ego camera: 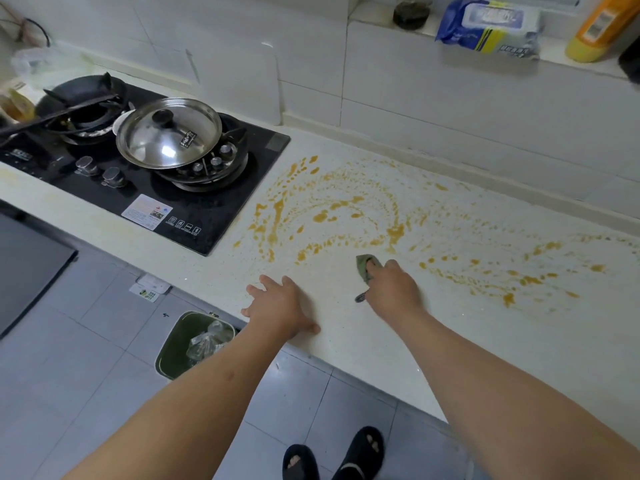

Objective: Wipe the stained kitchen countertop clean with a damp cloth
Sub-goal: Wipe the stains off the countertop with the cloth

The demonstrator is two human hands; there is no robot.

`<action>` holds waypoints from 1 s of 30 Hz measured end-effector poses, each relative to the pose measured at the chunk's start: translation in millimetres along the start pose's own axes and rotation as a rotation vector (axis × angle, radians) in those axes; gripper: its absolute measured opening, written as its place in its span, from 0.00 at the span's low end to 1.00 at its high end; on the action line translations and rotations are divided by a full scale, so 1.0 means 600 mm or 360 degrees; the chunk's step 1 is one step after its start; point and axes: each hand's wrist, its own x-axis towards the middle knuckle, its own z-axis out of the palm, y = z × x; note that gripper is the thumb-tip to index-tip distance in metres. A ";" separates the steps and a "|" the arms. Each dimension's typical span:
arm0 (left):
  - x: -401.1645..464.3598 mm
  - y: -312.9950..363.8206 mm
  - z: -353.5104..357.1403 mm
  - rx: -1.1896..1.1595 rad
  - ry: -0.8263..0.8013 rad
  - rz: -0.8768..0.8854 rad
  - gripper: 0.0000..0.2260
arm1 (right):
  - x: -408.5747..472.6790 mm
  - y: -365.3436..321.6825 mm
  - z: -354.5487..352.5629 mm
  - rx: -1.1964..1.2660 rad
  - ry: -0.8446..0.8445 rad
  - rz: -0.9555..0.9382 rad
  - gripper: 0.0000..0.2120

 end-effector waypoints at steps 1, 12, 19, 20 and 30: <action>0.001 0.001 -0.001 0.0005 0.0009 -0.0018 0.52 | 0.007 0.000 -0.005 0.0022 -0.0001 0.0025 0.18; 0.009 0.007 -0.001 0.0039 -0.0059 -0.0052 0.54 | 0.110 -0.107 -0.035 -0.0012 0.0041 0.0088 0.19; 0.011 -0.029 -0.039 0.0232 -0.0047 0.0273 0.43 | 0.089 -0.211 0.011 -0.0087 0.0073 -0.0075 0.22; 0.016 -0.043 -0.054 0.0227 0.0004 0.0347 0.34 | 0.079 -0.228 0.017 -0.0065 0.0056 -0.0097 0.22; 0.072 -0.206 -0.152 0.0260 -0.0078 -0.0093 0.31 | 0.006 -0.171 0.032 0.0044 0.0061 0.0101 0.24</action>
